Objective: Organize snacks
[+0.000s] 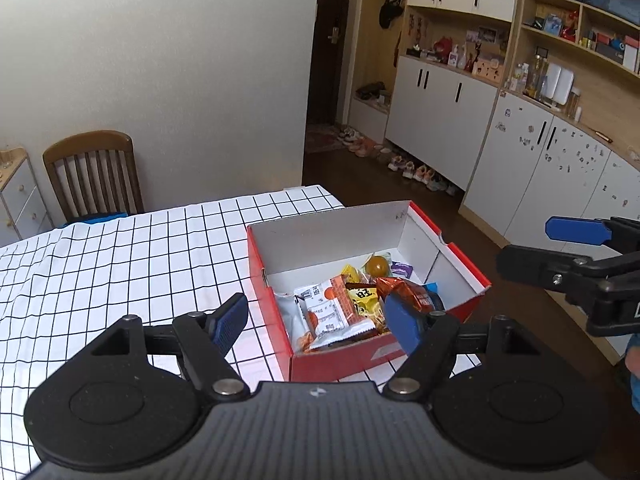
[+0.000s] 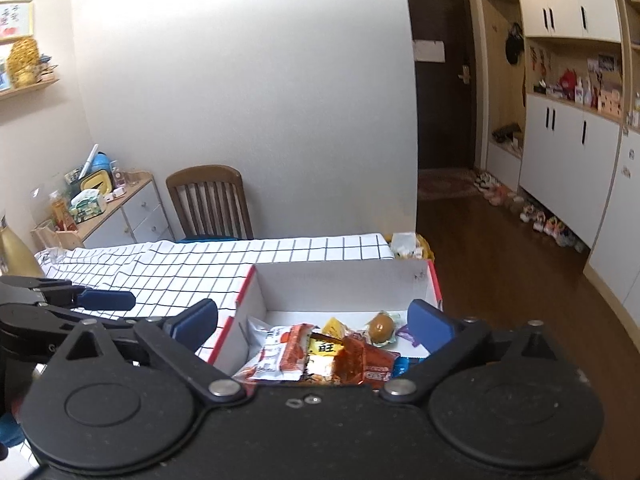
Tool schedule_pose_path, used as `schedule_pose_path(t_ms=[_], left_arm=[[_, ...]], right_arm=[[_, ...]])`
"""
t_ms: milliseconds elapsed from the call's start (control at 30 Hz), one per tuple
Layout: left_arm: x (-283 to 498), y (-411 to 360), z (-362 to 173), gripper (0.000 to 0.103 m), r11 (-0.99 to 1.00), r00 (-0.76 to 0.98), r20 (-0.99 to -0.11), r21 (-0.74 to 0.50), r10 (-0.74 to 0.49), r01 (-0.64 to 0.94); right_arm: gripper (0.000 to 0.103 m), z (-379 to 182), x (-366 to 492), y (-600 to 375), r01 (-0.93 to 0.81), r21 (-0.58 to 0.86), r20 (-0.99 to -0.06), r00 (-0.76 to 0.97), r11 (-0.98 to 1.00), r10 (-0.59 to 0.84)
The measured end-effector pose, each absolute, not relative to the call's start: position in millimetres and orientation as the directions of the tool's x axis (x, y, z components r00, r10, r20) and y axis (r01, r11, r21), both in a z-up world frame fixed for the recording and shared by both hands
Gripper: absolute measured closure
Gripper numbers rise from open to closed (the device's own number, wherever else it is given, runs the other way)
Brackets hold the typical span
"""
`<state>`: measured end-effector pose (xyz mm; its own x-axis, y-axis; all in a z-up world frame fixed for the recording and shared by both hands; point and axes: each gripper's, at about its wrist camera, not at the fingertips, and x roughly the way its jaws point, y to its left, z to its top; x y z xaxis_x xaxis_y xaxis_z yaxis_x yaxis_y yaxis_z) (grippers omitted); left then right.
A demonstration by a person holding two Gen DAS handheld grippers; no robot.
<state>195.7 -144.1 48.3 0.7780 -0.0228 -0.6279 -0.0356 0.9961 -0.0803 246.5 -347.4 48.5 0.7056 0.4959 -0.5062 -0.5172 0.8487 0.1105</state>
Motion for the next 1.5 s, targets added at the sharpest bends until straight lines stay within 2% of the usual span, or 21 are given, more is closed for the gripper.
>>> schedule_pose_path(t_ms=[67,367,633,1500], left_arm=[[188,-143,50,0.020,0.995,0.778,-0.627,-0.095,-0.036,-0.030],[166,-152,57,0.016,0.995,0.796,-0.604,-0.100,-0.049,-0.014],[151,-166,60,0.015,0.995,0.803,-0.592,-0.101,-0.068,0.010],[145,-168,55,0.015,0.991,0.800,-0.592,-0.134,-0.096,0.020]], right_arm=[[0.000,50,236,-345,-0.529,0.096,-0.496,0.709,0.843,0.501],[0.000,52,205,-343,-0.532,0.073,-0.457,0.734,0.844,0.502],[0.000,51,184,-347,-0.496,0.073,-0.436,0.764,0.865,0.475],[0.000,41,177,-361,-0.452,0.105,-0.457,0.769,0.886,0.447]])
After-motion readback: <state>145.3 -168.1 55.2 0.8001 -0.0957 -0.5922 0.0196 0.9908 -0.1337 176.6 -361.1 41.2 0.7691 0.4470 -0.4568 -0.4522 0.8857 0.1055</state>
